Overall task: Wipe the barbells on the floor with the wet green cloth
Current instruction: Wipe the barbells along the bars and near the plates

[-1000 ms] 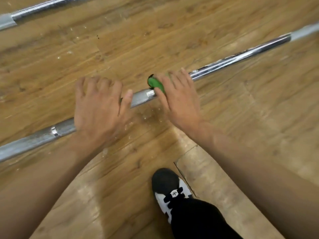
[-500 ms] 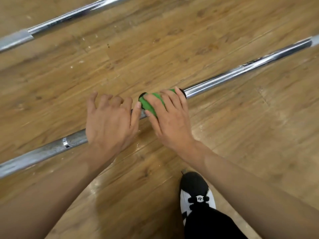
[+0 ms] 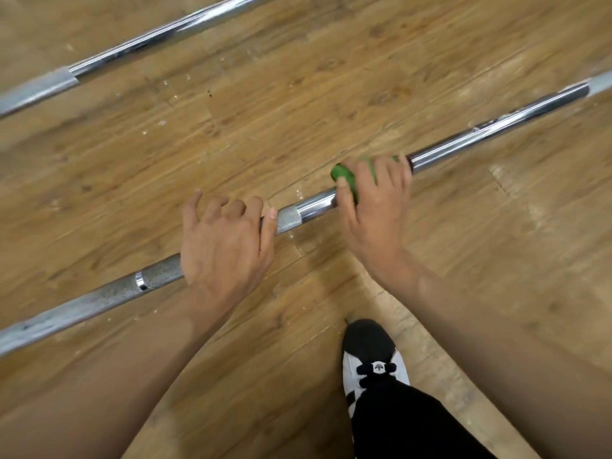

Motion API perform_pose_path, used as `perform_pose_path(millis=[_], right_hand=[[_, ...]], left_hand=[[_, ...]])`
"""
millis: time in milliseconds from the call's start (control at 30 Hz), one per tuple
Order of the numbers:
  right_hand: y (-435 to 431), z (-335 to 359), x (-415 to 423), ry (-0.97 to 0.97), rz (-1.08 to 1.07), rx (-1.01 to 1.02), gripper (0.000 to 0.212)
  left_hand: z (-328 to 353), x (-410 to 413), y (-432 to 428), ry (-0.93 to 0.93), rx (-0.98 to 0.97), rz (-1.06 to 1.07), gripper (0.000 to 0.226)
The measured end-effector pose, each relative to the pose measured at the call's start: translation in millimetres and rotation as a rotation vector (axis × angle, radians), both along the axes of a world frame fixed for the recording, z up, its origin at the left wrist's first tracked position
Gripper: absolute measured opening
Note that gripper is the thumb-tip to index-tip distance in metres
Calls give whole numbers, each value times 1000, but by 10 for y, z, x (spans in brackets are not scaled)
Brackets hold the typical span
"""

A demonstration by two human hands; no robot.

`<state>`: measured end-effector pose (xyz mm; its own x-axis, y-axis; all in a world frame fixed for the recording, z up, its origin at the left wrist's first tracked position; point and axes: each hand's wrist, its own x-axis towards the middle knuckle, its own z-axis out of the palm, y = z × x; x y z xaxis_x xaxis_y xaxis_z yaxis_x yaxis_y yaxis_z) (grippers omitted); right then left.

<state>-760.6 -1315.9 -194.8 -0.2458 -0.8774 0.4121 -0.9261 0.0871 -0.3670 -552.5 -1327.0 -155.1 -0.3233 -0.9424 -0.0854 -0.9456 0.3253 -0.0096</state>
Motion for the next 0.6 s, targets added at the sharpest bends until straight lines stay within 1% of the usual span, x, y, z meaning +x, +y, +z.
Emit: perform_pose_path(millis=[67, 100, 167, 200, 233, 267, 333, 400, 467, 533, 567, 600], right_hand=[[136, 21, 364, -9, 161, -24, 39], [176, 19, 414, 9, 250, -27, 39], [230, 11, 229, 97, 421, -37, 35], [244, -7, 31, 120, 456, -43, 32], [248, -37, -226, 126, 425, -55, 29], [253, -61, -521, 118, 339, -63, 29], [263, -46, -1079, 75, 154, -31, 35], [271, 4, -1390, 37, 60, 24, 39], [285, 32, -1362, 14, -38, 47, 37], [359, 24, -1039, 3, -146, 36, 38], [414, 13, -806, -4, -137, 23, 41], [499, -3, -554, -6, -73, 16, 43]], left_hand=[[-3, -5, 70, 6, -3, -6, 59], [-4, -4, 104, 2, -6, -8, 60], [-11, -6, 174, 3, -13, -13, 61], [-13, -6, 208, 9, -19, -11, 61], [-18, -10, 244, 15, -27, -10, 61], [-24, -18, 285, 19, -34, -11, 61], [-31, -32, 376, 25, -46, -13, 60], [-31, -50, 457, 40, -55, -17, 59], [-25, -65, 525, 46, -60, -22, 58], [-21, -78, 585, 49, -55, -22, 56], [-24, -77, 618, 53, -48, -21, 56], [-31, -78, 647, 61, -40, -21, 55]])
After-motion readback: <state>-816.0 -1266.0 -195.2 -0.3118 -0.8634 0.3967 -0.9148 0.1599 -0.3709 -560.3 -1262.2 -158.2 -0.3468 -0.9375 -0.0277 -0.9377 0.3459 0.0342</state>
